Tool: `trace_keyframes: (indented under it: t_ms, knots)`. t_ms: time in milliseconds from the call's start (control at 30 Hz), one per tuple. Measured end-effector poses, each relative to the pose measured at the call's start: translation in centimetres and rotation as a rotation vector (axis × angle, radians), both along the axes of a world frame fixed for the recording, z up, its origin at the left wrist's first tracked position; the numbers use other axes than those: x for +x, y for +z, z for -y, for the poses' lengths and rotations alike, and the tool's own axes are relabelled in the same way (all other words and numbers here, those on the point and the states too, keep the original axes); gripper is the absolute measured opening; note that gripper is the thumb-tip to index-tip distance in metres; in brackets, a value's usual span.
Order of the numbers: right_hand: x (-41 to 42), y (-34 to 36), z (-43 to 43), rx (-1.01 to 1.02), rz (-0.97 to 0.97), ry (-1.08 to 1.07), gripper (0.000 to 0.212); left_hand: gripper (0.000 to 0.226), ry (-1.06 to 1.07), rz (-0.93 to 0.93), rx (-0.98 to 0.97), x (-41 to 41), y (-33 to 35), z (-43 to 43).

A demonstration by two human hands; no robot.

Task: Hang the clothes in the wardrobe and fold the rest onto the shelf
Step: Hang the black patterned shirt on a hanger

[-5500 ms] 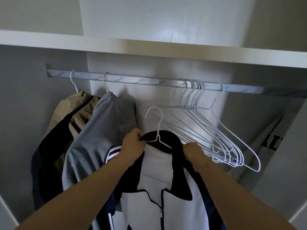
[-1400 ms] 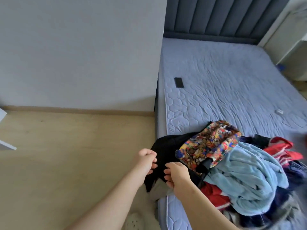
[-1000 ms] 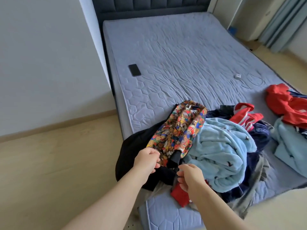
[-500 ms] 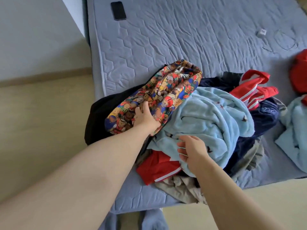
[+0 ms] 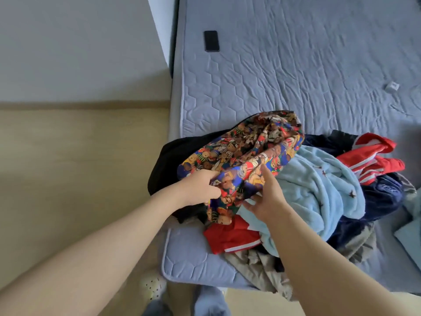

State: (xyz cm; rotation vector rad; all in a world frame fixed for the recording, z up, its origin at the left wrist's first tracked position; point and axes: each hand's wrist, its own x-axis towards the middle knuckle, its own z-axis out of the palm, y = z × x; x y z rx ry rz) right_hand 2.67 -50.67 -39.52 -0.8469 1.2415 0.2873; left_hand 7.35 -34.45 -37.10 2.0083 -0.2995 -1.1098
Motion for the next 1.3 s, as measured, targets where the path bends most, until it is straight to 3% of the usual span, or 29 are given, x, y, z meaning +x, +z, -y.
trace_keyframes:
  t_ms: [100, 233, 300, 367, 500, 633, 733, 800, 867, 933, 1000, 1133, 1200, 1300]
  knots:
    - [1.1, 2.3, -2.7, -0.177, 0.1, -0.058, 0.012, 0.009, -0.012, -0.058, 0.02, 0.2, 3.1, -3.7]
    - [2.5, 6.2, -7.3, -0.276, 0.325, 0.064, 0.031, 0.005, 0.223, -0.272, -0.101, 0.4, 6.3, -9.3]
    - [2.9, 8.6, -10.1, -0.257, 0.389, 0.191, 0.033, 0.029, 0.474, -0.268, -0.135, 0.8, 7.2, -11.6]
    - [2.8, 11.0, -13.5, -0.192, 0.459, 0.321, 0.038, 0.037, 0.73, -0.304, -0.205, 1.3, 8.6, -13.3]
    - [2.0, 15.6, -20.3, -0.031, 0.638, 0.565, 0.047, 0.051, 0.865, -0.529, -0.327, 1.8, 11.4, -16.7]
    - [1.3, 19.4, -25.0, 0.032, 0.734, 0.708, 0.041, 0.036, 0.991, -0.298, -0.244, 1.2, 15.1, -21.4]
    - [0.9, 21.3, -27.4, 0.099, 0.752, 0.753, 0.023, 0.061, 0.916, -0.219, -0.397, 0.6, 19.2, -24.5]
    - [1.1, 21.6, -27.9, 0.007, 0.724, 0.677, 0.015, 0.063, 0.78, -0.269, -0.526, 0.2, 22.1, -25.8]
    - [1.6, 21.8, -28.4, -0.192, 0.668, 0.532, 0.018, 0.051, 0.721, -0.239, -0.534, 0.0, 24.7, -27.5]
    - [2.1, 22.0, -28.8, -0.364, 0.617, 0.407, 0.01, 0.032, 0.758, -0.142, -0.517, -0.2, 26.6, -29.2]
    - [2.8, 22.8, -30.2, -0.347, 0.585, 0.399, 0.014, 0.023, 0.813, -0.057, -0.531, -0.9, 28.2, -30.8]
    - [4.0, 25.6, -33.8, -0.127, 0.52, 0.632, 0.047, 0.03, 0.809, 0.065, -0.519, -2.4, 30.1, -33.7]
    - [4.5, 26.2, -35.7, -0.08, 0.52, 0.763, 0.048, 0.044, 0.812, 0.083, -0.535, -3.3, 30.7, -35.5]
    - [4.8, 26.5, -38.6, -0.111, 0.524, 0.93, 0.041, 0.048, 0.845, 0.146, -0.508, -4.6, 31.6, -38.3]
